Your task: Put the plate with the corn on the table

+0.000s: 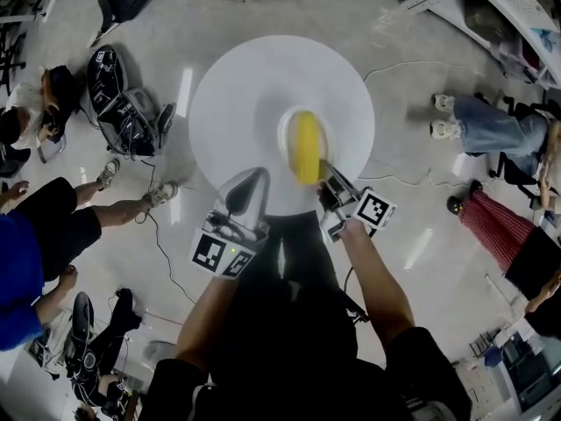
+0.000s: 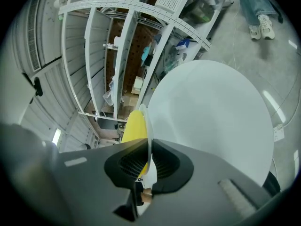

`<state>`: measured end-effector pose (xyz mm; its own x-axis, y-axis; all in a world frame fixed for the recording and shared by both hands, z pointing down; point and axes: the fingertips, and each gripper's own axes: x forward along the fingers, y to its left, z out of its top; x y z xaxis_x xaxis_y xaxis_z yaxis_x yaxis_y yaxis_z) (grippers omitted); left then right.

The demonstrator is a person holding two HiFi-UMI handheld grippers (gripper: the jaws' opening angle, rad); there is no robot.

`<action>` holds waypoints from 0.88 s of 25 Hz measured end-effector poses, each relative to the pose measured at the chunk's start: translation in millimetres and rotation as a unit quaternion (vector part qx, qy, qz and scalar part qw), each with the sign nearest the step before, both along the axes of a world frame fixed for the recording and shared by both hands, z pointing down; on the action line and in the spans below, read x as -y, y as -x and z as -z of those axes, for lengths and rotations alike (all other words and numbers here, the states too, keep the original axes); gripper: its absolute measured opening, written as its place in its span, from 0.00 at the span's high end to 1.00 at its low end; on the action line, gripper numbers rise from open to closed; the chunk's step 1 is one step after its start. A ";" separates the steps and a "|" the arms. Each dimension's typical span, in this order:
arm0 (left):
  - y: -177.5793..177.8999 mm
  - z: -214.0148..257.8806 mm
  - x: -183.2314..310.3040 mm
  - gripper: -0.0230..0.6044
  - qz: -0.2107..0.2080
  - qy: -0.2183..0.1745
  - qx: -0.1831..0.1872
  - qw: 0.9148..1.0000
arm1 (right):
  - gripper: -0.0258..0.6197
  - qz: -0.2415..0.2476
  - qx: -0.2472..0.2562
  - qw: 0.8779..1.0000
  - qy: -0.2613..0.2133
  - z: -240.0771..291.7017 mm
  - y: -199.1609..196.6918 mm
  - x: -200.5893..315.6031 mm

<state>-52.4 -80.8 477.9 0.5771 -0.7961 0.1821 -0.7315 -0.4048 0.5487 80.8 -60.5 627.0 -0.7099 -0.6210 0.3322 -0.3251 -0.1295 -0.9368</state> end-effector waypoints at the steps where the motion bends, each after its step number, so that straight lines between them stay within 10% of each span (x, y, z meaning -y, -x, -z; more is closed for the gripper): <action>1: 0.1 -3.0 0.8 0.96 0.000 0.002 0.000 1.000 | 0.91 0.000 0.001 1.000 0.001 -3.4 0.8 1.1; 22: -4.1 -34.0 23.3 0.96 -0.005 0.016 -0.008 1.000 | 0.91 0.003 0.007 1.000 0.016 -55.6 6.3 22.4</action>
<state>-48.3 -104.1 511.9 0.5875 -0.7844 0.1988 -0.7191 -0.3934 0.5728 74.5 -82.9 682.6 -0.7183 -0.6057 0.3422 -0.3131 -0.1577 -0.9365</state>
